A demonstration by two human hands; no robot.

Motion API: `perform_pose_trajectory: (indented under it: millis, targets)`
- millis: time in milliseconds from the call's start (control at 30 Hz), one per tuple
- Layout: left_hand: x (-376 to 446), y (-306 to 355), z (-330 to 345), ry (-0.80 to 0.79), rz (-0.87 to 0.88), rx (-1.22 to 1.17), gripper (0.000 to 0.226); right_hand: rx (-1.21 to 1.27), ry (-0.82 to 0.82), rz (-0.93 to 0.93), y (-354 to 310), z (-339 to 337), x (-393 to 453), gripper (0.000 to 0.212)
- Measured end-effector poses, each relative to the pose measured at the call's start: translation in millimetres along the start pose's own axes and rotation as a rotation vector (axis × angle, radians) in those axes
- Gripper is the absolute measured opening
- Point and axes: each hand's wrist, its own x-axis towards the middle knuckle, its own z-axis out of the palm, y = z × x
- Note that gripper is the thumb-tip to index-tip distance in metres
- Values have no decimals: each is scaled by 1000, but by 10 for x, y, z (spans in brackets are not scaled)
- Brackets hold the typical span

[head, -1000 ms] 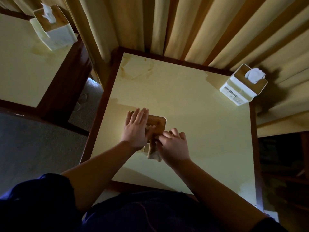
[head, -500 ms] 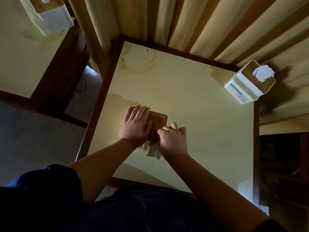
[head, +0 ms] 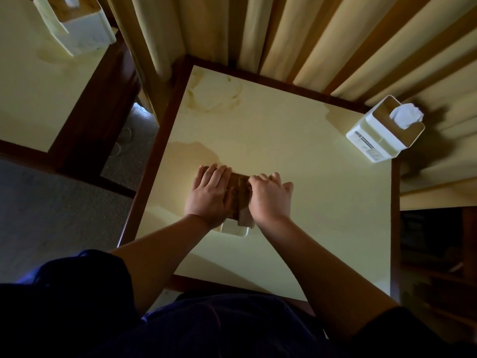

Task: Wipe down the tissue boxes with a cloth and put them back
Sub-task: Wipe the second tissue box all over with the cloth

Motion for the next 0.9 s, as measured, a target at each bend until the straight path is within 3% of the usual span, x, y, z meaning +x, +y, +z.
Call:
perform_pose_trajectory:
  millis: [200, 367, 467, 533, 667, 900]
  targets:
    - [11, 18, -35, -73, -26, 25, 57, -5, 114, -114, 44, 213, -397, 10]
    - [1, 13, -51, -70, -16, 19, 56, 73, 134, -209, 51, 217, -611, 29]
    - [1, 13, -56, -77, -20, 9, 56, 54, 40, -240, 47, 121, -550, 43]
    - [2, 17, -60, -87, -29, 5, 56, 14, -69, -196, 77, 93, -456, 38]
    - [24, 31, -75, -102, -38, 19, 56, 61, -2, -92, 54, 98, -348, 18]
    - [4, 22, -55, -22, -17, 2, 52, 62, 43, 48, 45, -2, 104, 26]
